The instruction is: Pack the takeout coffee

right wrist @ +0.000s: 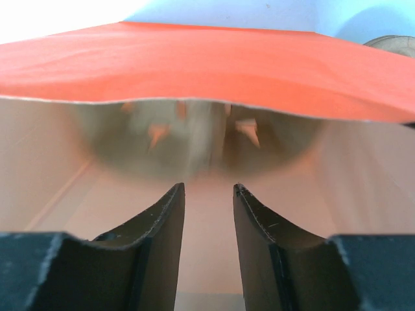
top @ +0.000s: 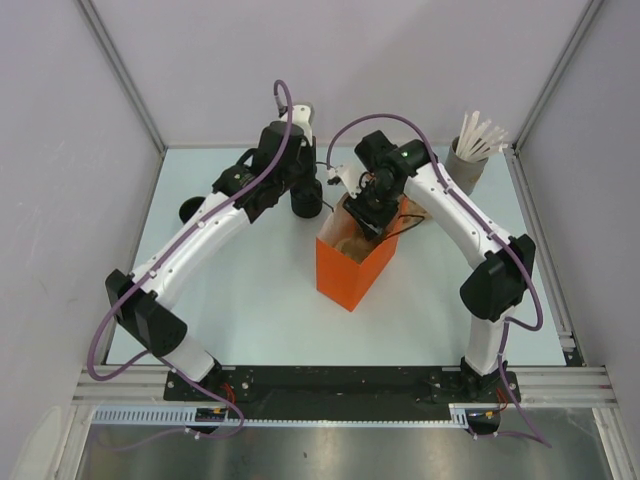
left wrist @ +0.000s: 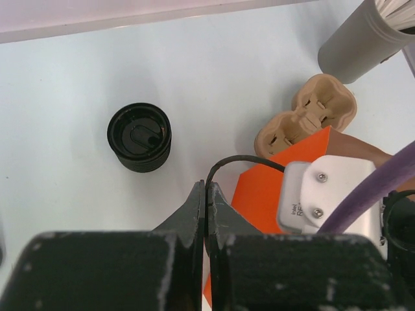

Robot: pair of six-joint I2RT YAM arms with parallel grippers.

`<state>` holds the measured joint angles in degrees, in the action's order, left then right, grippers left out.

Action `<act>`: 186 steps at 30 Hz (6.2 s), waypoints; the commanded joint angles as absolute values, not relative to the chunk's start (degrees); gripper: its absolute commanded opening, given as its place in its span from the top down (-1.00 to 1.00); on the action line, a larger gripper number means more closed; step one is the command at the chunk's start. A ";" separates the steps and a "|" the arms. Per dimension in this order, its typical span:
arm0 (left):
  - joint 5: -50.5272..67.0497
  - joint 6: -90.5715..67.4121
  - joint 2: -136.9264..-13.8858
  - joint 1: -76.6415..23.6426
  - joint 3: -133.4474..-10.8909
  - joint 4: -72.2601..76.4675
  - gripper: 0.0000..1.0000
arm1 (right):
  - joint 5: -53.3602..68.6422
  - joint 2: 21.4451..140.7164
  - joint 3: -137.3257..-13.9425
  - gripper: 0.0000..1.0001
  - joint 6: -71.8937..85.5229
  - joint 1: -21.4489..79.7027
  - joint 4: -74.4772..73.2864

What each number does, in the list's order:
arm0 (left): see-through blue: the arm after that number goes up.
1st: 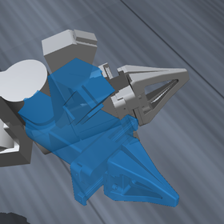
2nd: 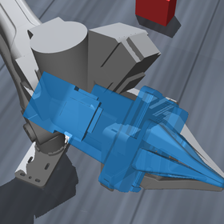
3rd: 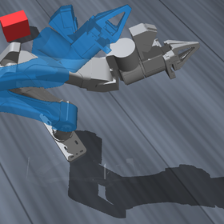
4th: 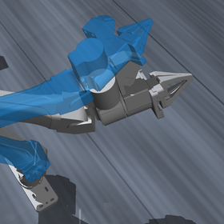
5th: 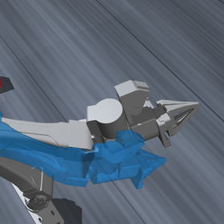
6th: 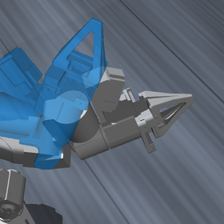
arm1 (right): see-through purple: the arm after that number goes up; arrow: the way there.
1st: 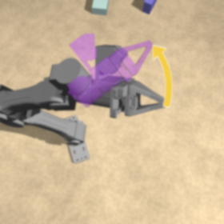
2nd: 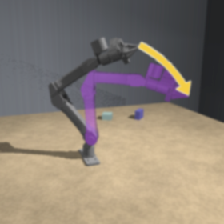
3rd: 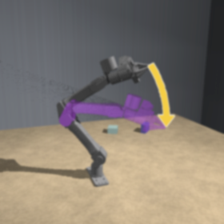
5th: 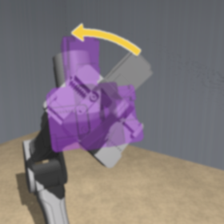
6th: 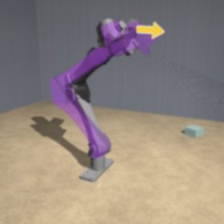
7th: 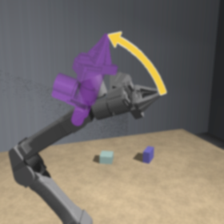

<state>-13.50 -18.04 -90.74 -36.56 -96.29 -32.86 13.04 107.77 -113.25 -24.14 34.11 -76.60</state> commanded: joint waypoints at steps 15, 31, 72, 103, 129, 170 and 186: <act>-14.06 -18.55 -87.19 -36.47 -94.92 -30.15 0.99 | 18.43 104.86 -118.12 0.28 -24.96 32.35 -79.36; -11.69 -16.44 -86.31 -36.47 -92.90 -27.86 0.99 | 32.69 103.19 -131.04 -0.26 -26.81 27.69 -81.47; -6.42 -13.19 -85.61 -36.47 -92.46 -26.98 0.99 | 36.48 73.66 -110.84 -0.99 -48.94 20.83 -79.19; 5.45 -5.10 -86.22 -36.91 -106.59 -31.72 0.99 | 37.52 67.85 -96.58 1.00 -46.41 24.87 -59.59; 9.66 -0.53 -82.53 -36.83 -100.55 -34.63 0.99 | 35.25 67.50 -96.06 1.00 -43.95 29.09 -62.49; 1.86 6.85 -121.01 -56.42 -140.17 -16.27 0.99 | 25.29 53.43 -79.02 1.00 -39.64 -25.00 -46.68; -1.76 9.14 -127.70 -59.59 -142.21 -9.93 0.52 | 41.83 57.04 -79.01 1.00 -39.28 -38.50 -44.99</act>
<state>0.16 7.60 -127.02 -58.57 -138.67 -14.63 38.11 56.55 -78.59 -38.06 -37.78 -45.15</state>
